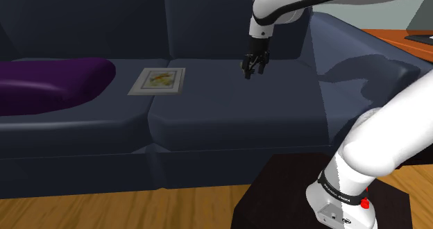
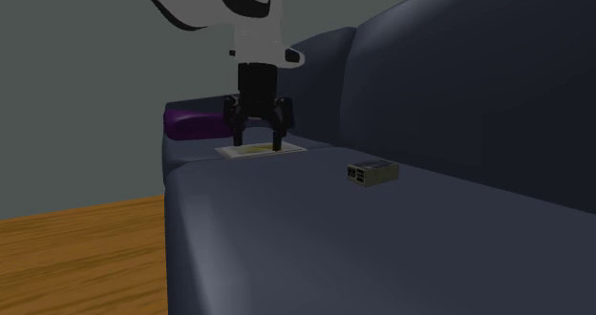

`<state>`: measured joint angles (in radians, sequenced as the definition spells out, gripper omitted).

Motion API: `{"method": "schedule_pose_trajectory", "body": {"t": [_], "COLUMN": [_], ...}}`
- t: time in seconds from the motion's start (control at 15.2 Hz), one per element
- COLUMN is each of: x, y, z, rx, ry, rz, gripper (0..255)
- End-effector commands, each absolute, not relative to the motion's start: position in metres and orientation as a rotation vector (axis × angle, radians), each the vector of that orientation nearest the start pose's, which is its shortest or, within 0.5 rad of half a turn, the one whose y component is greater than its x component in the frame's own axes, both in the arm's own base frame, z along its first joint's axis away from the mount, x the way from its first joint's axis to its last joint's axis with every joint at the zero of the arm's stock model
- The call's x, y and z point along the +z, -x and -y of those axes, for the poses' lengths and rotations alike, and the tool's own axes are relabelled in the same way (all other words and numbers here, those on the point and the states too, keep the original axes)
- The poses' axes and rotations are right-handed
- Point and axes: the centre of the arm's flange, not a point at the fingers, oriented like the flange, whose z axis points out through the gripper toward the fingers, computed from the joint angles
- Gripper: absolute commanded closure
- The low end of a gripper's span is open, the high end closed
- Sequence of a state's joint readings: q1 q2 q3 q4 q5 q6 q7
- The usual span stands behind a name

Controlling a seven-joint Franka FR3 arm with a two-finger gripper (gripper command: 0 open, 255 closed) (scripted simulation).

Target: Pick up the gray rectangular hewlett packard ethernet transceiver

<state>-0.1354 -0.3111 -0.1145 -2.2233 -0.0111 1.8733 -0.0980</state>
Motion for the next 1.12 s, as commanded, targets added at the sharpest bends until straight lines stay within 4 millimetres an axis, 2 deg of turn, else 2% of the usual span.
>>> {"method": "schedule_pose_trajectory", "body": {"t": [0.0,1.06], "x": [0.491,0.450], "y": [-0.453,-0.555], "z": [0.134,0.304], "rx": [0.046,-0.027], "ry": [3.106,3.119], "rz": [-0.244,-0.431], "gripper": [0,0]}}
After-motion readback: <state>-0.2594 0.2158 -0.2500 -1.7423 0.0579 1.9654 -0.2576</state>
